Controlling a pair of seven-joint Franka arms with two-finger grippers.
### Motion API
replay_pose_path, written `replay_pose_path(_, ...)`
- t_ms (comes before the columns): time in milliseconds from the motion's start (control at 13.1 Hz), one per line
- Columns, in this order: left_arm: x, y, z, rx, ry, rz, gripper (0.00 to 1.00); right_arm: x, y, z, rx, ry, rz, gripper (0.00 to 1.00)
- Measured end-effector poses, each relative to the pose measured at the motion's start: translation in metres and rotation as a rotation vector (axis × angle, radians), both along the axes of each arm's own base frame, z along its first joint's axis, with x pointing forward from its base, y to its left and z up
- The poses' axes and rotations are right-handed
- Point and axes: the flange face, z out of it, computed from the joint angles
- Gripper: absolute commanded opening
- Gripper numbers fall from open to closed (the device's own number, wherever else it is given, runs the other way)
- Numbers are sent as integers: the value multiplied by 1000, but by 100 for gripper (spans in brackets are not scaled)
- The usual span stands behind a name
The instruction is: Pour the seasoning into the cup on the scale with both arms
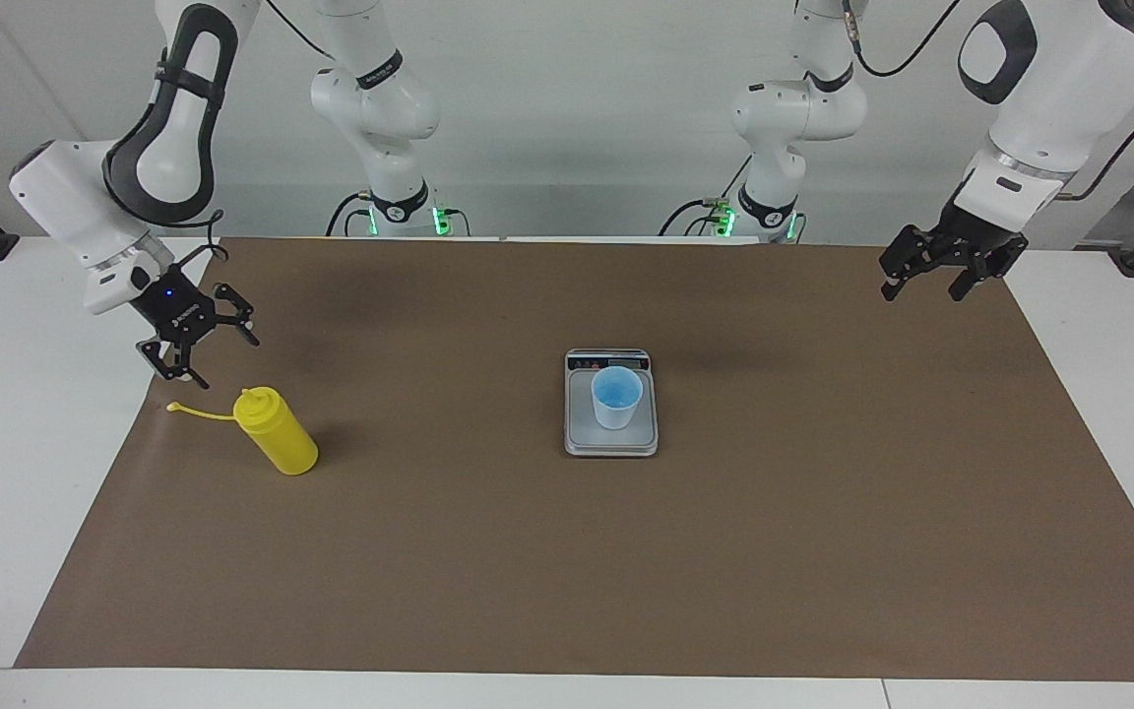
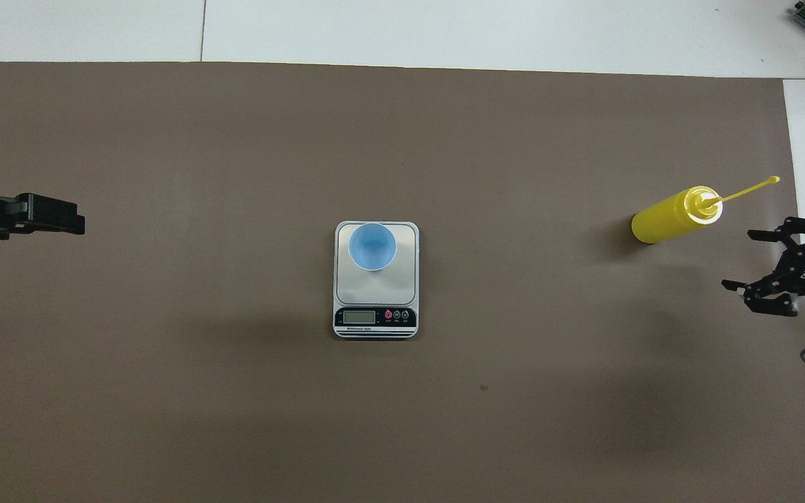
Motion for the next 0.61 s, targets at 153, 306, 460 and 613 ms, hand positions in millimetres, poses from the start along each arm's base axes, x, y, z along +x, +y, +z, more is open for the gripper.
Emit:
replay_pose_path(153, -1, 0, -1, 1, 13, -1, 100, 0, -1, 9, -12, 40, -57, 100)
replay_pose_path(306, -5, -1, -4, 2, 46, -6, 100, 1, -1, 21, -34, 78, -123, 100)
replay_pose_path(460, -5, -4, -4, 2, 45, -10, 100, 1, 4, 35, -52, 132, -201, 100)
replay_pose_path(613, -5, -4, -4, 2, 47, -10, 100, 6, 9, 55, -69, 152, -282, 100)
